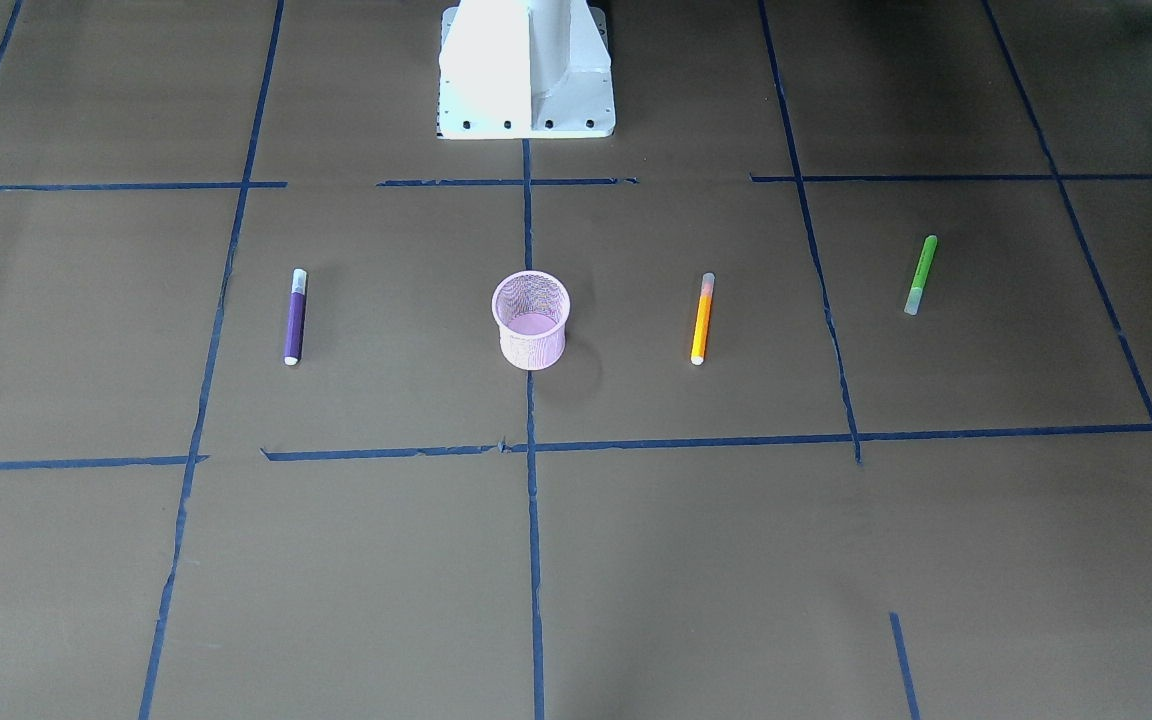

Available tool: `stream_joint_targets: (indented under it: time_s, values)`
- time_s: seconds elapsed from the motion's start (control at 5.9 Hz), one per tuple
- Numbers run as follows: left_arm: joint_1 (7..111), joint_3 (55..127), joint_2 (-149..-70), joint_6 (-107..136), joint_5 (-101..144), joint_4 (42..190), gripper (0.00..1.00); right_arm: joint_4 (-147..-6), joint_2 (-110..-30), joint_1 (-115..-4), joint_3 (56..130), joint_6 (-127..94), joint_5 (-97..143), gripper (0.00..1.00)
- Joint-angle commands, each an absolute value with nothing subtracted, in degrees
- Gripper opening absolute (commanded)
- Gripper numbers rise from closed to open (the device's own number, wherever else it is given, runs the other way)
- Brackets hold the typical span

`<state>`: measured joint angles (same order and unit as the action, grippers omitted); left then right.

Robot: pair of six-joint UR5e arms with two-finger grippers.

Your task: Collect pens into pen holder

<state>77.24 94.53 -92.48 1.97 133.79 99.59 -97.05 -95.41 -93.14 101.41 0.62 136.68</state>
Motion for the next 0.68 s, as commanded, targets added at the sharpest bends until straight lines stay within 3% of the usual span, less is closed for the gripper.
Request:
stream_joint_targets:
  time_s: [0.0, 0.51]
  values:
    - [67.6, 95.3, -93.0, 3.1, 133.8, 107.8, 1.0, -97.1, -94.7, -91.2, 101.6, 1.0, 136.8, 1.0]
    - [60.3, 96.2, -92.7, 9.5, 130.4, 115.6, 1.0, -97.1, -94.7, -90.1, 101.8, 1.1, 136.8, 1.0]
